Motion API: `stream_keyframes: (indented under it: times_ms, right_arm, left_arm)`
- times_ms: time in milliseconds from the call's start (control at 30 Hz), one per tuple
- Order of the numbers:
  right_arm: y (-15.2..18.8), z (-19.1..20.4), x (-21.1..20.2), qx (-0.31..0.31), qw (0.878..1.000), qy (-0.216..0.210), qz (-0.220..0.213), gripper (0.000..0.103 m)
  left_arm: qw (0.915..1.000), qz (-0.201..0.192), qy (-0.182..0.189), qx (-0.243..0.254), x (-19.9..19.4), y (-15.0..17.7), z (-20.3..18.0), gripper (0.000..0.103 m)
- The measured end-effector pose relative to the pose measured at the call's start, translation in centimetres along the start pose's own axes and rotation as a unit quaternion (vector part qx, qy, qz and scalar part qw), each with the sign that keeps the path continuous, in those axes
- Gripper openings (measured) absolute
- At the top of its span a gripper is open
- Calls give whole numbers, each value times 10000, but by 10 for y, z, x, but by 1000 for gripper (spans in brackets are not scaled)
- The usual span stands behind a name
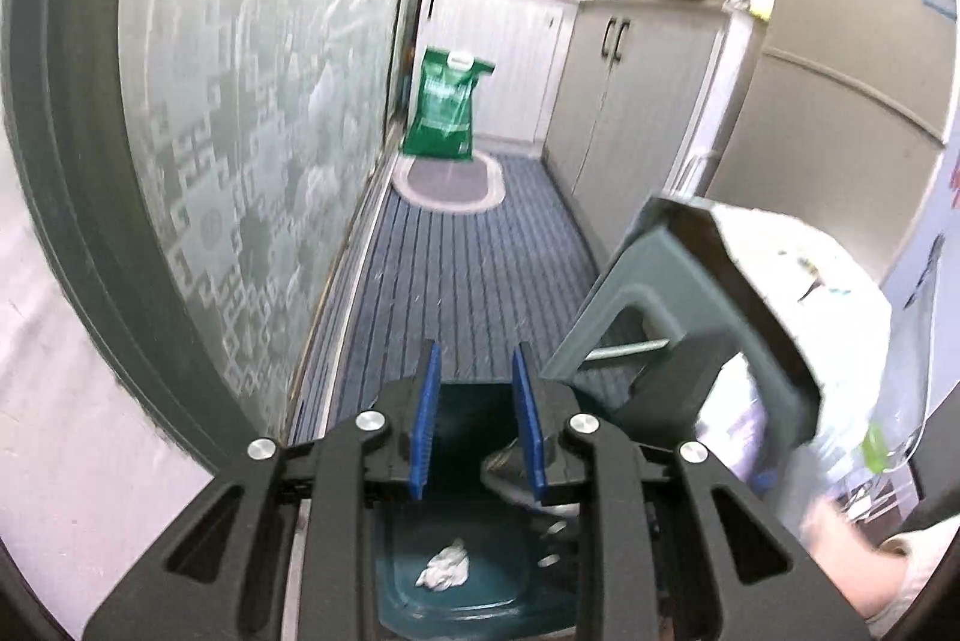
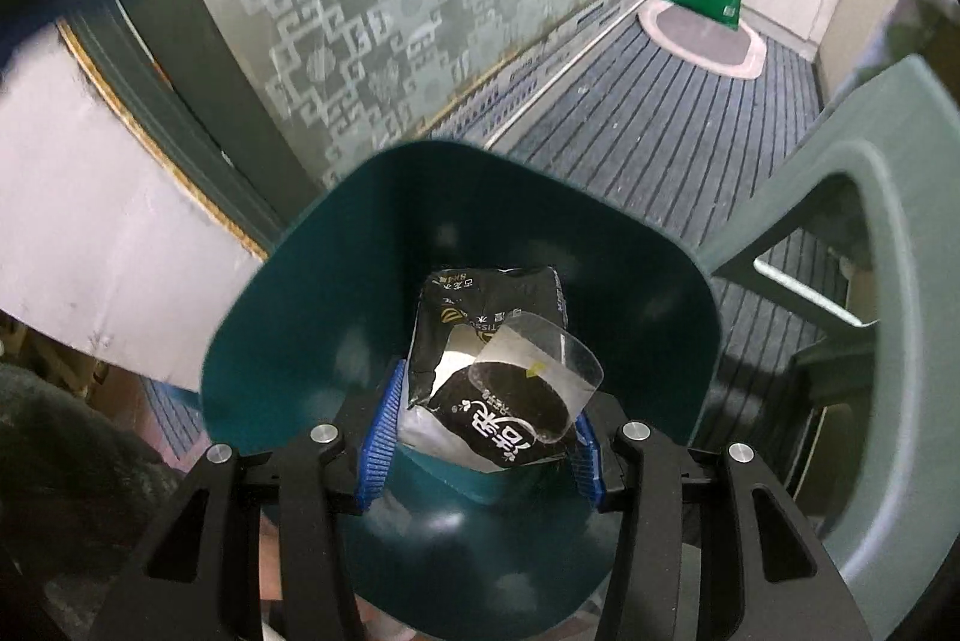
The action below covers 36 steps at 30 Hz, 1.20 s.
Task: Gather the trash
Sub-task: 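Carry tissue and black bag to the teal bin and open both tools, then move both tools back over the table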
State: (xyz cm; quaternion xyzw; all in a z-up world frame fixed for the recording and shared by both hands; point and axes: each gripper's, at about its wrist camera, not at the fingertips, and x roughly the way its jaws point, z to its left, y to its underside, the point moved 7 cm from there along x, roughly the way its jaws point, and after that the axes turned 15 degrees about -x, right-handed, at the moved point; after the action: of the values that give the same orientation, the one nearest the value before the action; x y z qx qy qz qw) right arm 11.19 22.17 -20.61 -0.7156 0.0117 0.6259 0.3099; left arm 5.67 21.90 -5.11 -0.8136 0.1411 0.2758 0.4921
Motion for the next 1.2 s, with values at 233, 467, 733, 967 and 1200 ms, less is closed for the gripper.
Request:
stream_keyframes:
  times_ms: [233, 467, 733, 967, 1200]
  right_arm:
    - [12, 4, 23, -111, 9994, 8, 343, 57]
    - [14, 7, 16, -203, 9993, -30, 304, 62]
    - [-4, 26, -20, -455, 9988, -145, -123, 51]
    - [-31, 27, -87, -600, 9939, 16, -928, 49]
    - [-37, -4, -157, -407, 9849, 351, -1644, 46]
  left_arm:
    - [9977, -518, 427, -2, -34, -22, -28, 25]
    - [9959, -673, 607, -3, -43, -29, -40, 26]
    - [9925, -977, 738, -7, -59, -38, -51, 33]
    - [9887, -1210, 885, -103, -73, -50, -56, 40]
    - [9851, -1380, 1010, -155, -80, -56, -68, 47]
